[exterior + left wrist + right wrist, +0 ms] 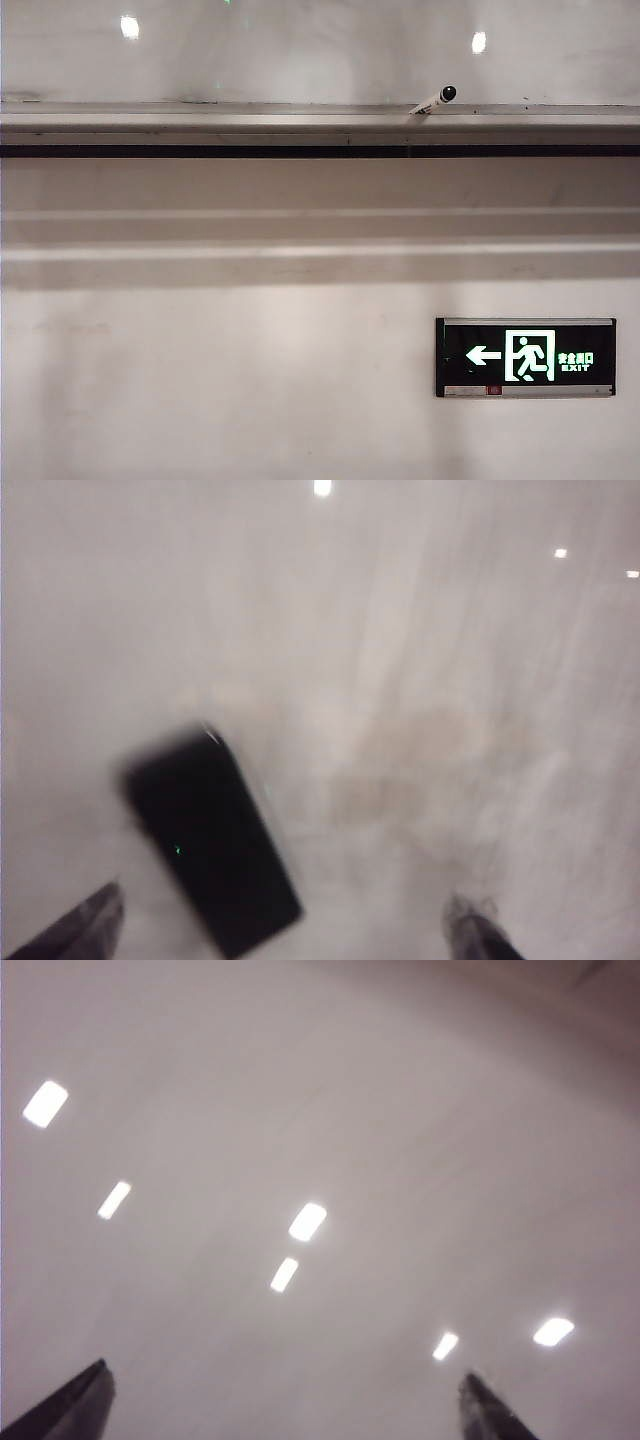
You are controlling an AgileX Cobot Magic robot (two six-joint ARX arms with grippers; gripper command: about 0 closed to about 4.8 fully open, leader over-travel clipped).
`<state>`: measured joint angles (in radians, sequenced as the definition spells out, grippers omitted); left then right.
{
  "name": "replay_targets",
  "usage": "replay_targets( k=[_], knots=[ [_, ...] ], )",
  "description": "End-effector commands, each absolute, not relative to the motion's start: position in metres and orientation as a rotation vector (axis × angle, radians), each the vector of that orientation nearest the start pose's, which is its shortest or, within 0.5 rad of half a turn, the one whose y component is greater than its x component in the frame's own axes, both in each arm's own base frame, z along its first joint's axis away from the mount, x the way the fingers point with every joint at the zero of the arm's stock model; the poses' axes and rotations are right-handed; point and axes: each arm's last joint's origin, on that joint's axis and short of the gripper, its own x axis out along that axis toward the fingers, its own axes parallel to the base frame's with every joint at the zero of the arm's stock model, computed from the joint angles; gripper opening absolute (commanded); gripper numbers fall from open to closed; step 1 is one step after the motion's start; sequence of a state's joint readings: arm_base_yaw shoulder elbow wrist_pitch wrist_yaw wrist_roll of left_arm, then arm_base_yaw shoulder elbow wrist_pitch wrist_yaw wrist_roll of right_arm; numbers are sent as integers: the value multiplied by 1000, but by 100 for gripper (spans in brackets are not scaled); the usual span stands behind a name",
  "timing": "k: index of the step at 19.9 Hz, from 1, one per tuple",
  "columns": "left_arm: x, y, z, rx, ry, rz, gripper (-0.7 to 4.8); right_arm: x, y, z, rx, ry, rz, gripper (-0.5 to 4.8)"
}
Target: Wipe the whiteboard clean using the black magnetic whiteboard eraser attached to the whiteboard.
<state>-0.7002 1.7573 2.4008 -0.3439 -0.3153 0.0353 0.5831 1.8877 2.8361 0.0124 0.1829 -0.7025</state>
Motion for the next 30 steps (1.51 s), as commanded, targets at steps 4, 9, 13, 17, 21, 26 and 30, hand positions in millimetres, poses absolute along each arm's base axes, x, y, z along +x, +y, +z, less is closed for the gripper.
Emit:
replay_targets(
  k=[4,9,13,17,21,26,30],
  knots=[
    [305,-242,556,-240,-389,-277,430,178,111,682,-212,-999,45,479],
    [335,-245,538,-341,-411,-157,430,170,107,682,-206,-952,91,479],
    [355,-233,530,-419,-410,-164,430,170,106,682,-206,-950,93,479],
    [366,-235,522,-408,-395,-221,430,169,107,682,-198,-946,102,479],
    [373,-241,514,-413,-403,-254,429,170,107,682,-199,-941,104,479],
    [385,-245,502,-441,-401,-256,376,171,108,681,-205,-931,108,479],
    [390,-248,496,-438,-398,-251,233,171,108,681,-208,-926,110,479]
  ],
)
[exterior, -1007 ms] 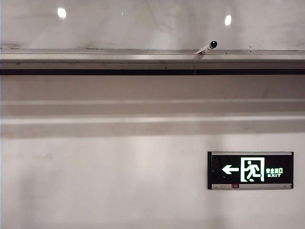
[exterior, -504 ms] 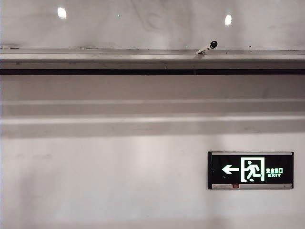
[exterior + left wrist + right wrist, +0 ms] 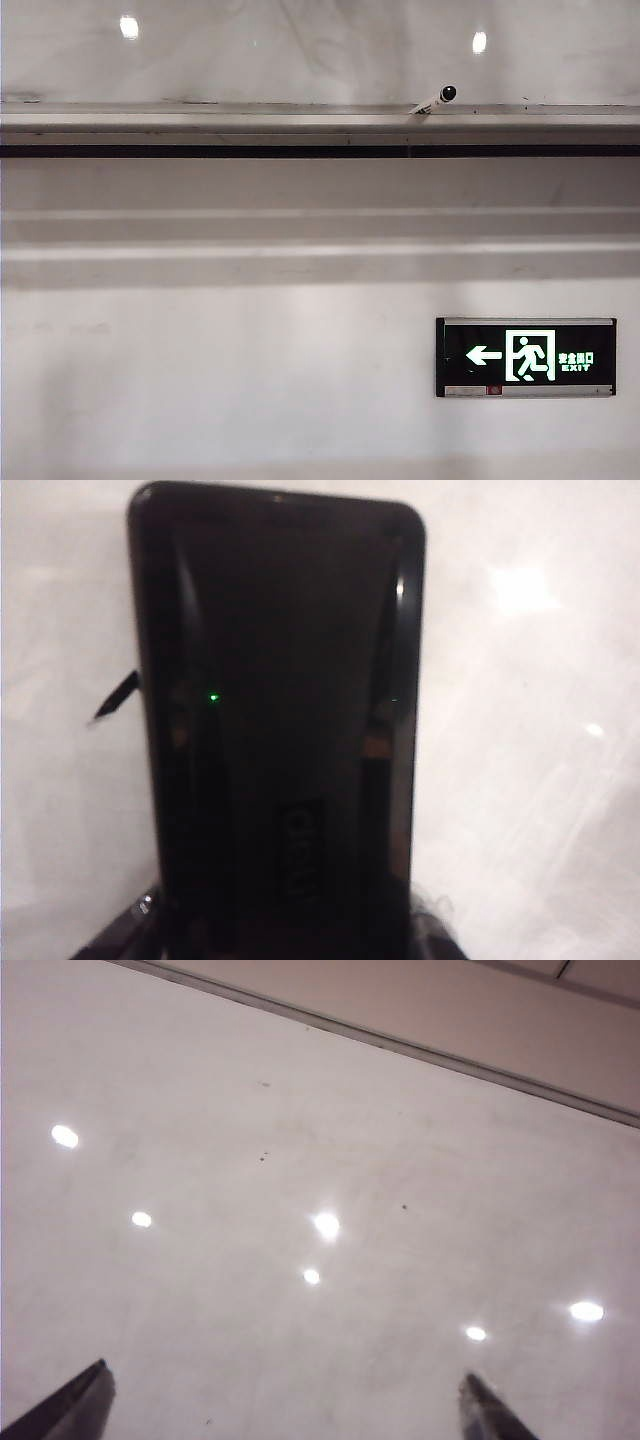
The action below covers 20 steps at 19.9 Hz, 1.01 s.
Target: Wipe the whiteboard clean using the black magnetic whiteboard eraser attached to the whiteboard.
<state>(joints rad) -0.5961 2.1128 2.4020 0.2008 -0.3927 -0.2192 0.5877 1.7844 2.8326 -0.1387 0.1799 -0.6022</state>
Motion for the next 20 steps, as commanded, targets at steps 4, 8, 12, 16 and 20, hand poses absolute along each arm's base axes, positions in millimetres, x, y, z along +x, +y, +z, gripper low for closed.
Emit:
replay_targets(
  k=[4,8,12,16,20],
  knots=[
    [391,-247,496,-400,-396,-214,141,171,108,681,-207,-926,110,479],
    [394,-234,499,-359,-376,-182,142,171,108,681,-207,-927,110,479],
    [389,-215,511,-353,-386,-127,143,171,108,681,-206,-929,110,479],
    [383,-204,520,-326,-370,-77,143,171,108,681,-206,-931,112,479],
    [381,-201,522,-286,-369,-25,143,171,109,681,-206,-929,113,479]
  ],
)
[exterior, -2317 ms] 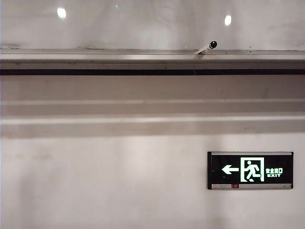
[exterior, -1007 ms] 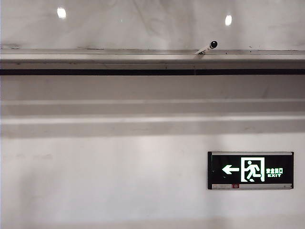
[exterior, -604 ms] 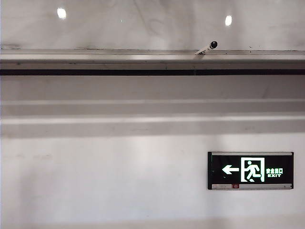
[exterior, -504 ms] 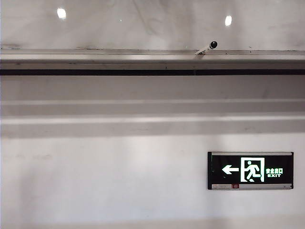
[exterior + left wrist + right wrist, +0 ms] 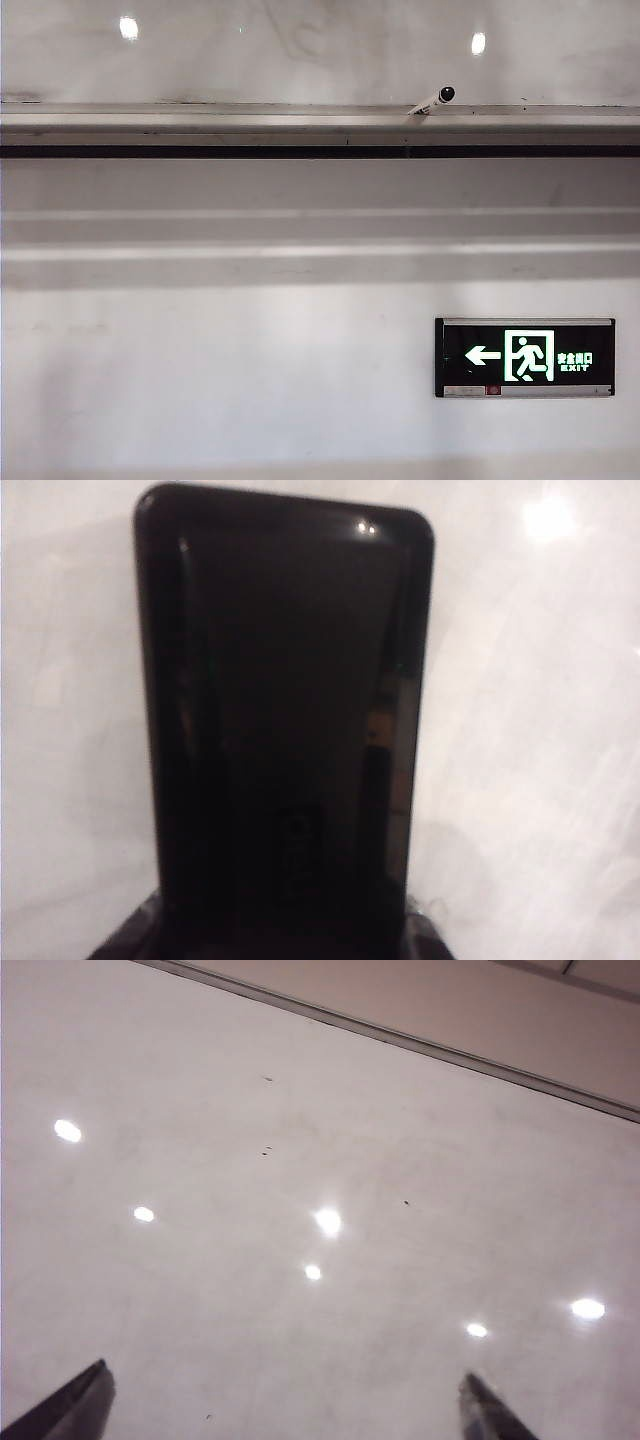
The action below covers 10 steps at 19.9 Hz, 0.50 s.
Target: Wipe the whiteboard clean using the black magnetic whiteboard eraser attached to the whiteboard.
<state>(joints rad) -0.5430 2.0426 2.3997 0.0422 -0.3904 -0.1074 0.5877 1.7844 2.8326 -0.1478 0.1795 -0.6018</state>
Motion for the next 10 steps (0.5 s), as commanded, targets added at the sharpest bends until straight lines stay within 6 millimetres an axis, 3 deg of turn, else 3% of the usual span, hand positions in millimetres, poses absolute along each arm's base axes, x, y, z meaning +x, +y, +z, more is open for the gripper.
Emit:
replay_targets(
  k=[1,5,10],
  knots=[
    [381,-200,521,-284,-357,-2,143,171,109,681,-206,-929,113,479],
    [383,-188,522,-351,-336,24,143,171,108,681,-206,-930,113,479],
    [386,-160,531,-466,-342,-44,143,171,109,681,-204,-930,115,479]
  ],
)
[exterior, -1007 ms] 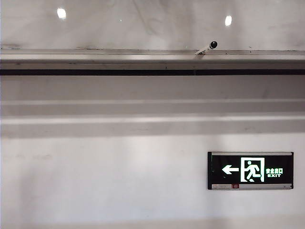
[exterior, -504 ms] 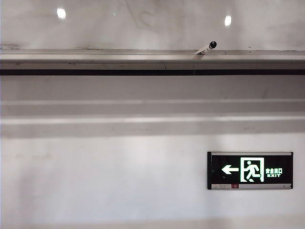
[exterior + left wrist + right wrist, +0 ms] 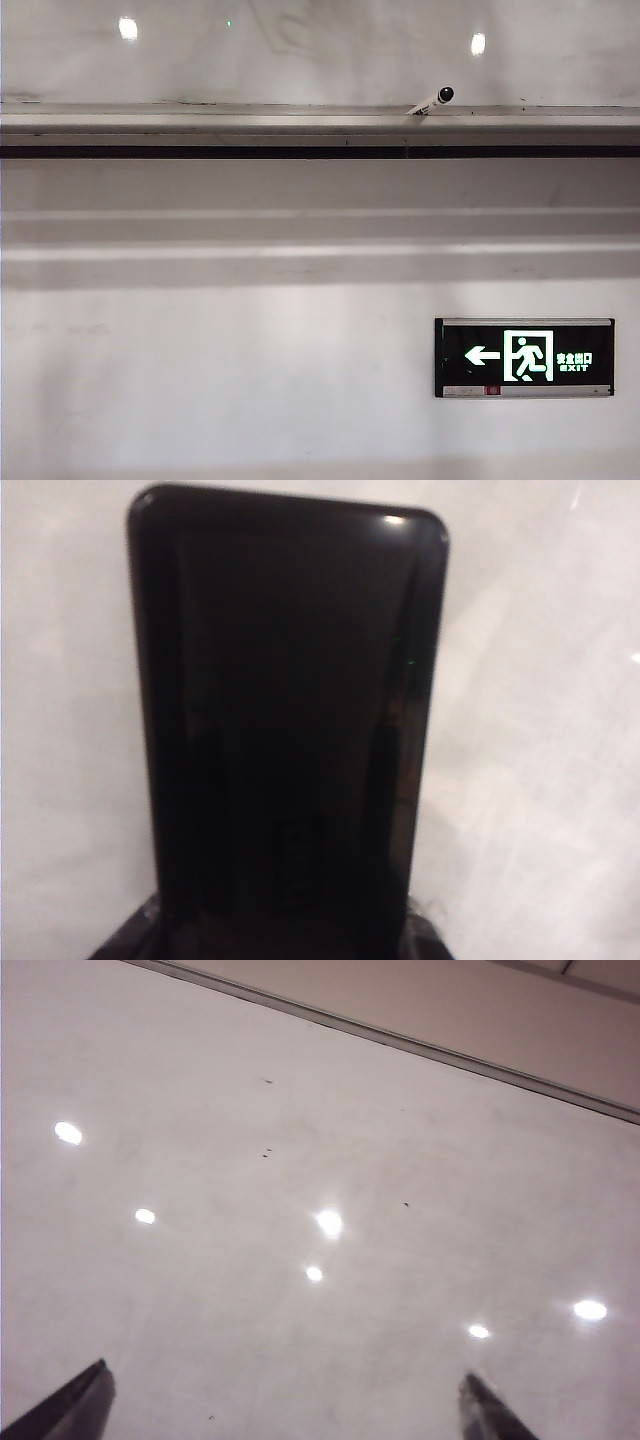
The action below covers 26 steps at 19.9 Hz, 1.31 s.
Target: Wipe the whiteboard clean using the black magnetic whiteboard eraser attached to the whiteboard.
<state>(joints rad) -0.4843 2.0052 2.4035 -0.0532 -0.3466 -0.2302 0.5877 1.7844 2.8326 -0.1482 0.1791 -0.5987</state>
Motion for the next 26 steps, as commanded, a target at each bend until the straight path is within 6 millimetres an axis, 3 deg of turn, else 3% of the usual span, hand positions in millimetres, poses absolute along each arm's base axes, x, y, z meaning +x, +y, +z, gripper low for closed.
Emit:
replay_targets(
  k=[1,6,10,13,18,22,24,26],
  knots=[
    [388,-152,532,-508,-343,-61,143,171,109,681,-205,-932,118,479],
    [395,-131,534,-595,-346,-91,143,171,109,681,-212,-939,133,479],
    [388,-129,542,-598,-367,-137,143,171,109,681,-212,-939,133,479],
    [390,-135,539,-650,-333,-296,143,171,109,681,-212,-940,133,479],
    [407,-157,515,-638,-204,-428,143,171,110,681,-211,-940,135,479],
    [412,-178,491,-477,-49,-412,143,170,112,681,-204,-943,145,479],
    [411,-182,485,-351,-5,-388,143,169,112,681,-204,-944,145,479],
    [409,-177,483,-256,22,-258,143,170,112,681,-204,-943,145,479]
  ],
)
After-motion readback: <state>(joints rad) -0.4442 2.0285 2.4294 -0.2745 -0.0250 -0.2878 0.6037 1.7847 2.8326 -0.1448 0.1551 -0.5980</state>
